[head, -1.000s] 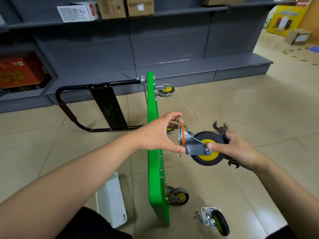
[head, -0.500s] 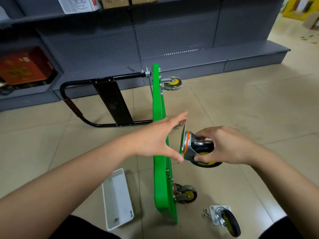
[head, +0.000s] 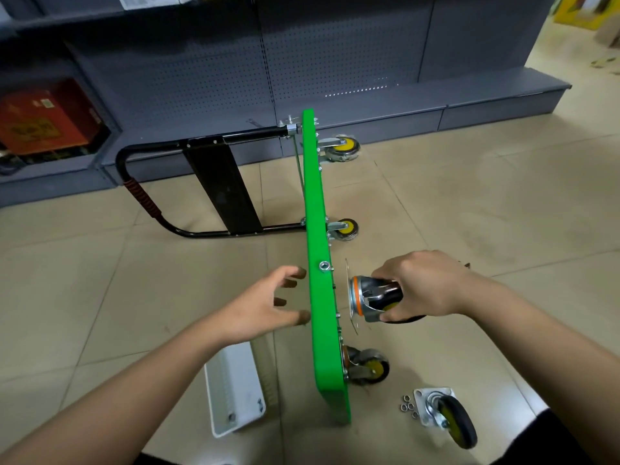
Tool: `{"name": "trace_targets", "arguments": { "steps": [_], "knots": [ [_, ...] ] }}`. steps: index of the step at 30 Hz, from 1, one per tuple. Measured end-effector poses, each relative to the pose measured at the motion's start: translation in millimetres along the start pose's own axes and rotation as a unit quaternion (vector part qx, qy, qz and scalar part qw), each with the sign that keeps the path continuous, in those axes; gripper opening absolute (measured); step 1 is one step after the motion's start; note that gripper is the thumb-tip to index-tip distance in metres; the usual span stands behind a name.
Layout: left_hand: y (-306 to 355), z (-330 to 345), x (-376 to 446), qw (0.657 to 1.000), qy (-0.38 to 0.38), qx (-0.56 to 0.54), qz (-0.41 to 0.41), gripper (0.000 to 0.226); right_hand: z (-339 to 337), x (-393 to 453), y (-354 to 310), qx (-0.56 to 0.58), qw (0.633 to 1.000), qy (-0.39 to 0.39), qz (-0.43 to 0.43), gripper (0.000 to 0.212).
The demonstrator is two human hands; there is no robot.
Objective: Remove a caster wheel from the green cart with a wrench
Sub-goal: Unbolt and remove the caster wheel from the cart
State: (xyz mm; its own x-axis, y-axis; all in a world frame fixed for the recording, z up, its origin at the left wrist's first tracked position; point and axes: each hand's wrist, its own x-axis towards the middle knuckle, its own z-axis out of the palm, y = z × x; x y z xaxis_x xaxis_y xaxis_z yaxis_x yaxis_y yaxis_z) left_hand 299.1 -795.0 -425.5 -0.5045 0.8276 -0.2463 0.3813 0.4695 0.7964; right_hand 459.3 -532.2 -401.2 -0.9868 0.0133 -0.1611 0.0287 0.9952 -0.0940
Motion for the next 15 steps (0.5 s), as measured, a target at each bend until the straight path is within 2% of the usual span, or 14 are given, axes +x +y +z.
{"name": "trace_targets", "arguments": {
  "steps": [2, 4, 8, 15],
  "knots": [
    [-2.1, 3.2, -0.6, 1.000, -0.024, -0.010, 0.002, 0.088, 2.4, 5.8, -3.0, 0.000, 1.000, 0.001, -0.003, 0.043],
    [-1.5, 4.1, -0.7, 0.999, -0.025, -0.038, 0.001, 0.092, 2.8, 9.8, -4.9, -0.003, 1.000, -0.001, -0.009, 0.044],
    [1.8, 2.4, 4.2, 0.997, -0.019, -0.068, 0.006, 0.090, 4.9, 13.0, -4.4, -0.001, 1.000, -0.013, -0.016, 0.041],
    [-2.5, 6.9, 5.4, 0.995, -0.020, -0.098, 0.014, 0.083, 8.1, 17.6, -2.9, 0.042, 0.999, -0.015, -0.017, 0.052]
  ]
}}
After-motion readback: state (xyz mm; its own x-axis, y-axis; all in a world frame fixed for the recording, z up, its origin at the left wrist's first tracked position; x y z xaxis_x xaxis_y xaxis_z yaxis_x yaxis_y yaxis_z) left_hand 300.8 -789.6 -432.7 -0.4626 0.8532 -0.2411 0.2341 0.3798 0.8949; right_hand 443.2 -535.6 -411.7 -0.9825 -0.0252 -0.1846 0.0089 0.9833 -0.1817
